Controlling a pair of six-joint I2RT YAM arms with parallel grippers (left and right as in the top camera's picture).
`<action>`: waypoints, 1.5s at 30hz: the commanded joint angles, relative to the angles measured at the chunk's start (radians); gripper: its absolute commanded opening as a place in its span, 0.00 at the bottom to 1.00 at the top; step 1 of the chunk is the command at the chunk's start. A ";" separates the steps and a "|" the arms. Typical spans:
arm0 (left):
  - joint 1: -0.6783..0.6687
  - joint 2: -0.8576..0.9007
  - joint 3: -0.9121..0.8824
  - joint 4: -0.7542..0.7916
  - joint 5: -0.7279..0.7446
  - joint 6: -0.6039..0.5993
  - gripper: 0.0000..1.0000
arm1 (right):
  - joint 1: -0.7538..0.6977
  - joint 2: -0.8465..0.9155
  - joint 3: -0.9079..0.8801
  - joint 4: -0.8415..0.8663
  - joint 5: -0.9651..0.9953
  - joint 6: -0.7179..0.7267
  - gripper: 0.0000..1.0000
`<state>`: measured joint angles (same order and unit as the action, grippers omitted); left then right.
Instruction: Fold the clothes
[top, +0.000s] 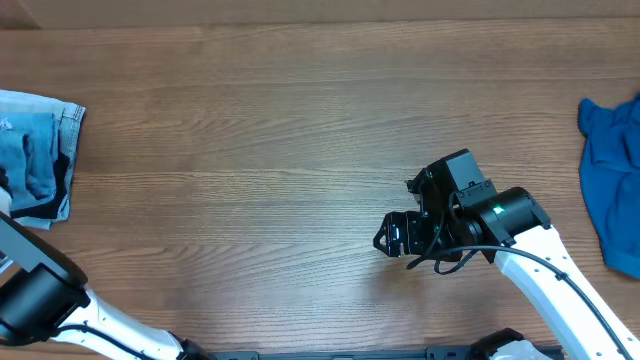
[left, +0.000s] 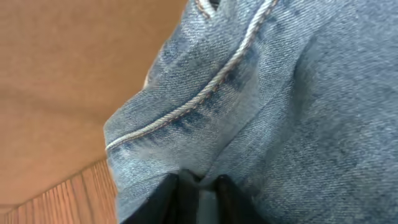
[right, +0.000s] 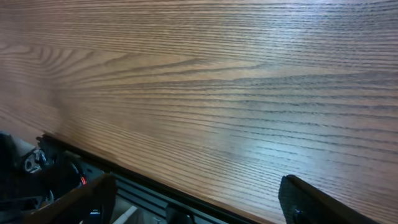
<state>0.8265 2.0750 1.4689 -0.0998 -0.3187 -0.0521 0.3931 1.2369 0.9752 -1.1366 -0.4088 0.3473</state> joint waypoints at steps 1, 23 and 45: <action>-0.006 -0.040 -0.036 -0.050 0.021 0.016 0.29 | -0.003 -0.016 0.022 0.015 -0.011 0.007 0.87; -0.090 -0.837 -0.033 -0.600 0.760 -0.001 0.78 | -0.004 -0.018 0.028 0.233 0.002 -0.048 0.92; -0.902 -1.184 -0.034 -1.222 0.647 0.124 1.00 | -0.340 -0.018 0.492 0.000 0.211 -0.030 1.00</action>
<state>0.0360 0.8715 1.4384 -1.3705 0.3981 0.0372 0.1238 1.2320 1.4376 -1.1347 -0.1505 0.3138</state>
